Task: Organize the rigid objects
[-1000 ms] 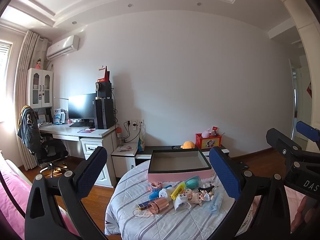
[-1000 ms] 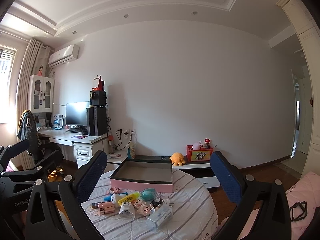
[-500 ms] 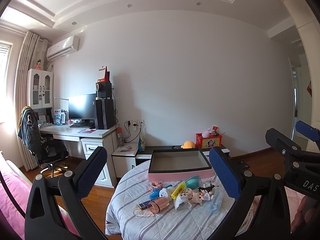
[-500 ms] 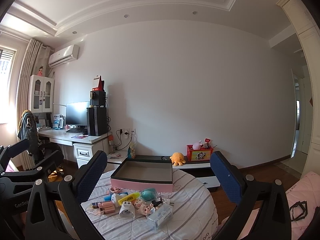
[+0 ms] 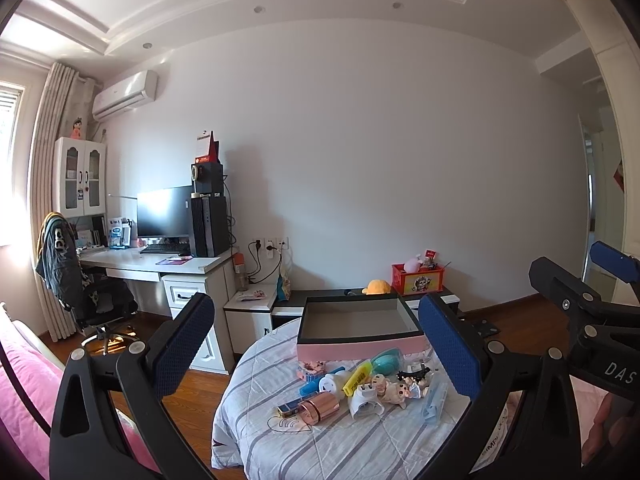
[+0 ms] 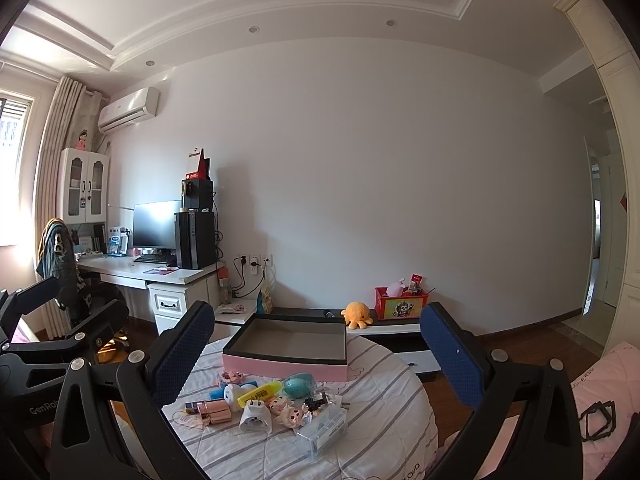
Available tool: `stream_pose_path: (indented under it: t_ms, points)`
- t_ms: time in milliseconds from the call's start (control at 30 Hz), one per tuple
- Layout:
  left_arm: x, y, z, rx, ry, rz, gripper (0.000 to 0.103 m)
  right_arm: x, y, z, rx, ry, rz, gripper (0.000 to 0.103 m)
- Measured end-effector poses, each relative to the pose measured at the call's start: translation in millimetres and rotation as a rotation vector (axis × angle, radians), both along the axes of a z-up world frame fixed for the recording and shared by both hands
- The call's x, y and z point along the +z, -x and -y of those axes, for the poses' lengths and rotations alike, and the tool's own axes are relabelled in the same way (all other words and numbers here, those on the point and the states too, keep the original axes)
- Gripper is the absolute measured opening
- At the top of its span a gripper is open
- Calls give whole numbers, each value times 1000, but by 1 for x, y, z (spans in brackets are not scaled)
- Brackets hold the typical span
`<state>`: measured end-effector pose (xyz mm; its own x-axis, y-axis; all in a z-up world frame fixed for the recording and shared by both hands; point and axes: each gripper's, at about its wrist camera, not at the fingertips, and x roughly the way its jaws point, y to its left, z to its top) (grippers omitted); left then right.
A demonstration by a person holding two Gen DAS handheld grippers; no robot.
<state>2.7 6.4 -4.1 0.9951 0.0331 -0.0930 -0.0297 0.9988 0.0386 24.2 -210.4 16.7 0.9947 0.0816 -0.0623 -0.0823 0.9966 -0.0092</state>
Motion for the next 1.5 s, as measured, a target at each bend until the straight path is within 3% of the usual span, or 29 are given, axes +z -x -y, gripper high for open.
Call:
stream_pose_path:
  t_ms: [667,1100,1500]
  points:
    - [-3,-5,3,4,-6,-31,103,-6,-4,1,2,-2,-17,103]
    - [-13,-34,4,2,-5,-87,103,-18,-26,8,-9,-25,-67,103]
    - [-43,-80,-3,6,1,-181,103,-45,-68,13,-3,-38,-161,103]
